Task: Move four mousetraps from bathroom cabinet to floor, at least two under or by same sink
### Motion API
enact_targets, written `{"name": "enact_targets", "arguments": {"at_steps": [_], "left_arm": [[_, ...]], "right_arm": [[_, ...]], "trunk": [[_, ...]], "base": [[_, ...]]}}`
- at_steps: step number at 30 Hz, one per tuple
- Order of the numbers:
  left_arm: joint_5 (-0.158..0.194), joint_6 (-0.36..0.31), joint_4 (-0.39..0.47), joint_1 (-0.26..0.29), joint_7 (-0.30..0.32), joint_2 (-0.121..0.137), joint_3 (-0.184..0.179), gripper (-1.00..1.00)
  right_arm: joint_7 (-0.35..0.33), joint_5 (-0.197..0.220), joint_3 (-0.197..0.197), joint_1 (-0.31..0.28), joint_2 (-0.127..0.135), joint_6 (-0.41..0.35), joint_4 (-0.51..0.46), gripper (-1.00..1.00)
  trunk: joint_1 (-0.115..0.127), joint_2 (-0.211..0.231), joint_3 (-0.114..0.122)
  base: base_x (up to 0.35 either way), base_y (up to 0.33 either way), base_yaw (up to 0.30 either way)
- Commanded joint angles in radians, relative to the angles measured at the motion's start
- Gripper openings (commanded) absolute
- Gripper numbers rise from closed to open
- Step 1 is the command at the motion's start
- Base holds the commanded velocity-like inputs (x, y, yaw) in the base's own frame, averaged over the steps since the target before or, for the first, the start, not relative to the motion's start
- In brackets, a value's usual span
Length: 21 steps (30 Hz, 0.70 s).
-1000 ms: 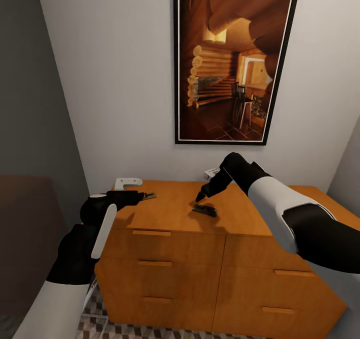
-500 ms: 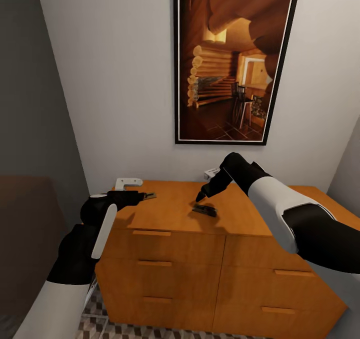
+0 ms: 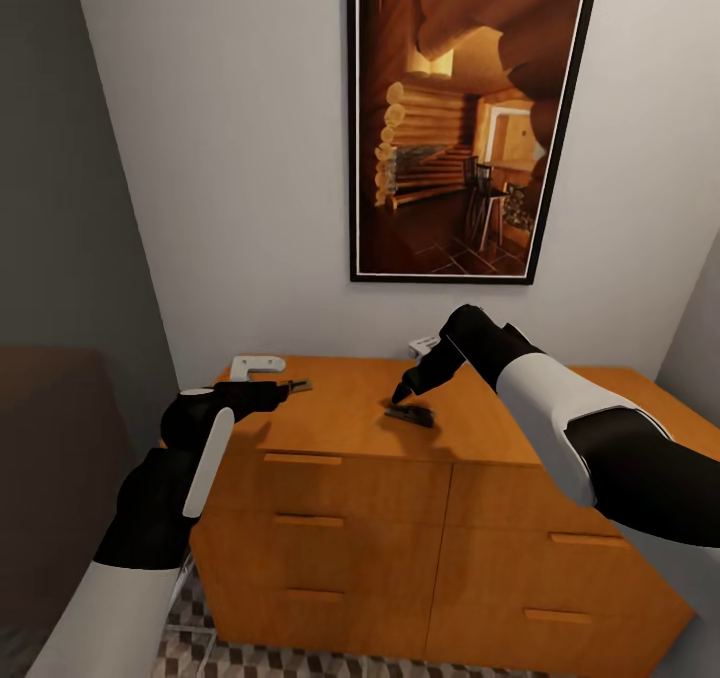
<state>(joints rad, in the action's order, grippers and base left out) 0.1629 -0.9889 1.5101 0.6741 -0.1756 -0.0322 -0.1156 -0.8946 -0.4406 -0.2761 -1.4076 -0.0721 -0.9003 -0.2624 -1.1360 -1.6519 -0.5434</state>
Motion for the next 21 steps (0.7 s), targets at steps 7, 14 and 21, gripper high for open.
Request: {"name": "enact_targets", "arguments": {"at_steps": [7,14,21], "left_arm": [[0.01,-0.004,0.001,0.001,-0.01,0.0,0.0,1.0],[0.01,-0.004,0.001,0.001,-0.01,0.0,0.001,1.0],[0.01,-0.004,0.001,0.001,-0.01,0.0,0.002,1.0]], "right_arm": [[-0.009,-0.01,0.0,-0.001,0.0,0.0,-0.001,1.0],[-0.009,-0.01,0.0,-0.001,0.001,0.001,-0.001,1.0],[-0.01,-0.01,-0.001,-0.001,0.004,0.001,-0.001,1.0]], "trunk": [[-0.027,-0.05,-0.023],[-0.054,-0.099,-0.045],[-0.081,-0.148,-0.067]], "base": [[0.0,0.0,0.0],[0.0,0.0,0.0],[0.0,0.0,0.0]]}}
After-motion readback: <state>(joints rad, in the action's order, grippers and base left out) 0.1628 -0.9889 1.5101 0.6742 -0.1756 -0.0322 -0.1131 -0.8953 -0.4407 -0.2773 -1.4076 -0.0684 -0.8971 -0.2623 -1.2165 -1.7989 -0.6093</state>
